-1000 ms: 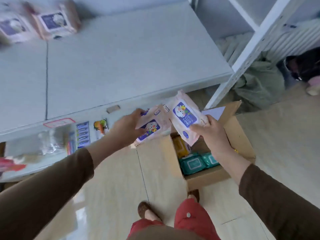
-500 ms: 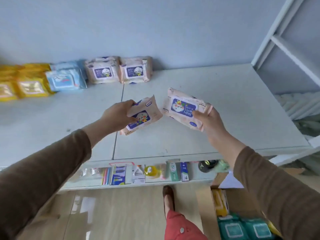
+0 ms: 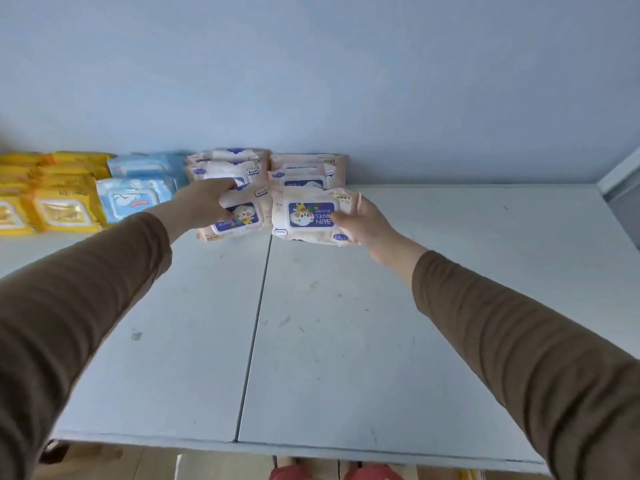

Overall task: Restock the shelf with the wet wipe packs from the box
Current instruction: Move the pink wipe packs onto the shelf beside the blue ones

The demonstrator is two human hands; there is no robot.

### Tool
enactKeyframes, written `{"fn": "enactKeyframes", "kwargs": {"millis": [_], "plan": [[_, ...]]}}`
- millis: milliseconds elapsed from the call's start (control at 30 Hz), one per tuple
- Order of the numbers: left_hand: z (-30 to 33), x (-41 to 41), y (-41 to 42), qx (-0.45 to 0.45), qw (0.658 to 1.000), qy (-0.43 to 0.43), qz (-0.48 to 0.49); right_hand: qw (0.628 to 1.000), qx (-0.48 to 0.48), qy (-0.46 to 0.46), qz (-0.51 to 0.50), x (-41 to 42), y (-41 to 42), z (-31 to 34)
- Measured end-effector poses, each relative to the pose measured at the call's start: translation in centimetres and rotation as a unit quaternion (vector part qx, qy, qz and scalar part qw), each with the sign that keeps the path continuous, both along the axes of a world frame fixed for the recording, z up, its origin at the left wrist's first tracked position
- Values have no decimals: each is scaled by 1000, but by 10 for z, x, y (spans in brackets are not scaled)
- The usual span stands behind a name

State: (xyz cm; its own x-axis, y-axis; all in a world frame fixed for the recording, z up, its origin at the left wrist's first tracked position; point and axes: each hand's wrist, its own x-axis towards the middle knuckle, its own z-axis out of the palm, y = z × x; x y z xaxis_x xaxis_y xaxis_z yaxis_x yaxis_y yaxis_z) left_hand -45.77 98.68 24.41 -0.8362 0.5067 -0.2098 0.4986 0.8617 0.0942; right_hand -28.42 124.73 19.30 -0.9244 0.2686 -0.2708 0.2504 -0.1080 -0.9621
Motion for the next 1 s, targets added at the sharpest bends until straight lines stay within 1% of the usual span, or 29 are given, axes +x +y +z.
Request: {"fn": "enactKeyframes", "kwargs": {"millis": [67, 167, 267, 400, 600, 767, 900, 1000], "plan": [[-2, -22, 2, -21, 1000, -1, -7, 1000, 17, -1, -3, -25, -2, -6], [-8, -38, 3, -46, 997, 50, -44, 993, 105, -7, -58, -45, -9, -20], [-18, -41, 3, -51, 987, 110, -107, 974, 197, 3, -112, -44, -28, -33], [-22, -45, -1, -59, 981, 132, -127, 944, 285, 12, -165, -55, -46, -41], [-24, -54, -3, -52, 973, 188, -125, 915, 347, -2, -204, -74, -51, -39], [-26, -52, -6, -53, 962, 228, -143, 894, 380, -31, -237, -72, -62, -37], [-30, -39, -8, -47, 952, 260, -156, 860, 442, -94, -237, -53, -65, -35], [-31, -26, -7, -28, 950, 264, -163, 859, 444, -136, -214, -34, -64, -32]]}}
